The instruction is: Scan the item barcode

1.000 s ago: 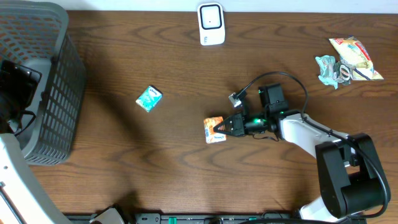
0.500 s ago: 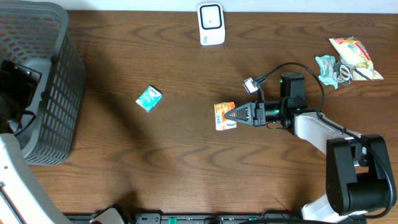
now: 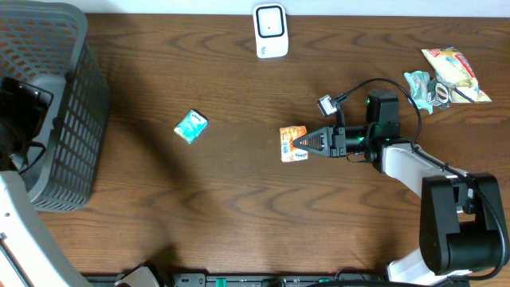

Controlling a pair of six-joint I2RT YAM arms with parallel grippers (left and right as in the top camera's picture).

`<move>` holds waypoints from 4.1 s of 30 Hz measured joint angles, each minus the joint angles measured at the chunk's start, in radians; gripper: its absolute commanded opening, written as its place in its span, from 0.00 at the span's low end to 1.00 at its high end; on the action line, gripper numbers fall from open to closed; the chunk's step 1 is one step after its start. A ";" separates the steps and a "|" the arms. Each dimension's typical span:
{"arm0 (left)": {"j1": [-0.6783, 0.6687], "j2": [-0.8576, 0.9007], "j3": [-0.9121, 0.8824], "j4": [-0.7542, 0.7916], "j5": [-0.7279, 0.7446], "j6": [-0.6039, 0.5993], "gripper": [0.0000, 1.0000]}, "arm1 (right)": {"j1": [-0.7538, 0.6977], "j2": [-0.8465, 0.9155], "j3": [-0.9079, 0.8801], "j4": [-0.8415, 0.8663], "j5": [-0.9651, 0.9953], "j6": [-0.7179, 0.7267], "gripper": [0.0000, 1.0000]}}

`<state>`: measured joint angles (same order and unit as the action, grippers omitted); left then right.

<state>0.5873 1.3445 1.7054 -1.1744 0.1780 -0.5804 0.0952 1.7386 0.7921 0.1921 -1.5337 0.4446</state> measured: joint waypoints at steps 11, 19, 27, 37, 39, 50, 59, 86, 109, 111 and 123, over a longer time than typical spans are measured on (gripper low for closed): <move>0.000 0.000 0.000 0.000 0.000 0.000 0.97 | 0.000 0.000 0.000 0.004 0.000 0.003 0.01; 0.000 0.000 0.000 0.000 0.000 0.000 0.98 | 0.000 0.000 0.000 0.005 0.000 0.004 0.01; 0.000 0.000 0.000 0.000 0.000 0.000 0.97 | 0.000 0.000 0.000 0.014 0.000 0.004 0.01; 0.000 0.000 0.000 0.000 0.000 0.000 0.98 | 0.000 0.000 0.000 0.048 0.000 0.004 0.01; 0.000 0.000 0.000 0.000 0.000 0.000 0.97 | 0.000 0.000 0.000 0.049 0.000 0.004 0.01; 0.000 0.000 0.000 0.000 0.000 0.000 0.97 | 0.000 0.000 0.000 0.079 0.000 0.005 0.01; 0.000 0.000 0.000 0.000 0.000 0.000 0.98 | 0.000 0.000 0.000 0.079 0.000 0.005 0.01; 0.000 0.000 0.000 0.000 0.000 0.000 0.98 | 0.000 0.000 0.000 0.092 0.000 0.005 0.01; 0.000 0.000 0.000 0.000 0.000 0.000 0.98 | 0.000 0.000 0.000 0.098 0.000 0.005 0.01; 0.000 0.000 0.000 0.000 0.000 0.000 0.98 | 0.000 0.000 0.000 0.099 0.000 0.005 0.01; 0.000 0.000 0.000 0.000 0.000 0.000 0.98 | 0.000 0.000 0.000 0.101 0.006 0.017 0.02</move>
<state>0.5873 1.3445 1.7054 -1.1744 0.1780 -0.5804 0.0952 1.7382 0.7921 0.2928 -1.5272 0.4614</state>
